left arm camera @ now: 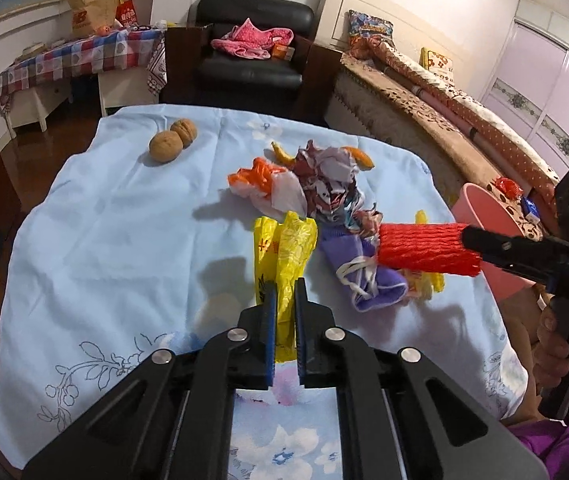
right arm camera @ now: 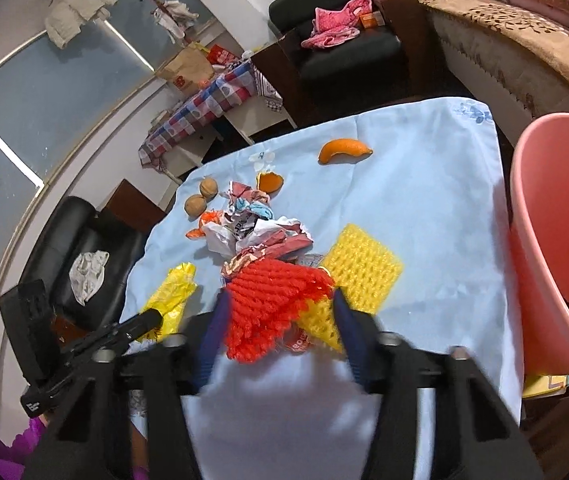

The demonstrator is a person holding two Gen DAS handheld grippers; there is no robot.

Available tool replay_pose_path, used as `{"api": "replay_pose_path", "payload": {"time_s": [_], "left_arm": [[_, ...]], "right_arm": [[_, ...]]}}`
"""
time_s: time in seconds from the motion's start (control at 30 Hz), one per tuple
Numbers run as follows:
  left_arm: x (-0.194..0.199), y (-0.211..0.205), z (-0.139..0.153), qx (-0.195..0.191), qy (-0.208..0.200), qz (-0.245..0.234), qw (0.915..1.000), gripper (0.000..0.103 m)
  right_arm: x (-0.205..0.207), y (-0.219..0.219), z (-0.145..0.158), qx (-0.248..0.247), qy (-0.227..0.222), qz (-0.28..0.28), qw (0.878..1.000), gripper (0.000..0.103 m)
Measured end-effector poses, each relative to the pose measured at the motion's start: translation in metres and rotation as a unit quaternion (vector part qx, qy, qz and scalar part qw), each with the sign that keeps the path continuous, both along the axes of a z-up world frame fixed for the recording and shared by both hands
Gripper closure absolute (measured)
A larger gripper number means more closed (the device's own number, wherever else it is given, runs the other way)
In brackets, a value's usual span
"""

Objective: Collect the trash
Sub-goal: 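Grasp the yellow plastic bag with the left tool while the right tool grasps the red foam net, then carry the bag and red net over the pink bucket and open both tools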

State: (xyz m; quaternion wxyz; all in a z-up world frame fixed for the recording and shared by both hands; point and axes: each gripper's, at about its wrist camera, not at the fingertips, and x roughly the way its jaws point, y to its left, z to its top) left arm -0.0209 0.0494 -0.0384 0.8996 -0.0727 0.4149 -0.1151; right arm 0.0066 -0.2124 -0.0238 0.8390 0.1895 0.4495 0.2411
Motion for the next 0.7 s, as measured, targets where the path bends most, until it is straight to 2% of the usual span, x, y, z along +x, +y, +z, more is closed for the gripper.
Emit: {"api": "replay_pose_path", "payload": {"time_s": [0.07, 0.2, 0.37, 0.7], "left_arm": [[0.001, -0.002, 0.002, -0.001, -0.002, -0.001, 1.0000, 0.096], [0.002, -0.005, 0.010, -0.008, -0.011, -0.002, 0.9999, 0.096], [0.001, -0.010, 0.025, -0.025, -0.031, -0.006, 0.9992, 0.096], [0.009, -0.035, 0.045, -0.055, -0.046, -0.029, 0.9970, 0.096]], "right_arm": [[0.000, 0.003, -0.002, -0.001, 0.004, 0.013, 1.000, 0.095], [-0.007, 0.000, 0.003, 0.009, -0.015, 0.011, 1.000, 0.095], [-0.017, -0.016, 0.028, 0.011, -0.068, -0.006, 0.998, 0.096], [-0.029, -0.067, 0.051, -0.006, -0.112, -0.090, 0.990, 0.096]]}}
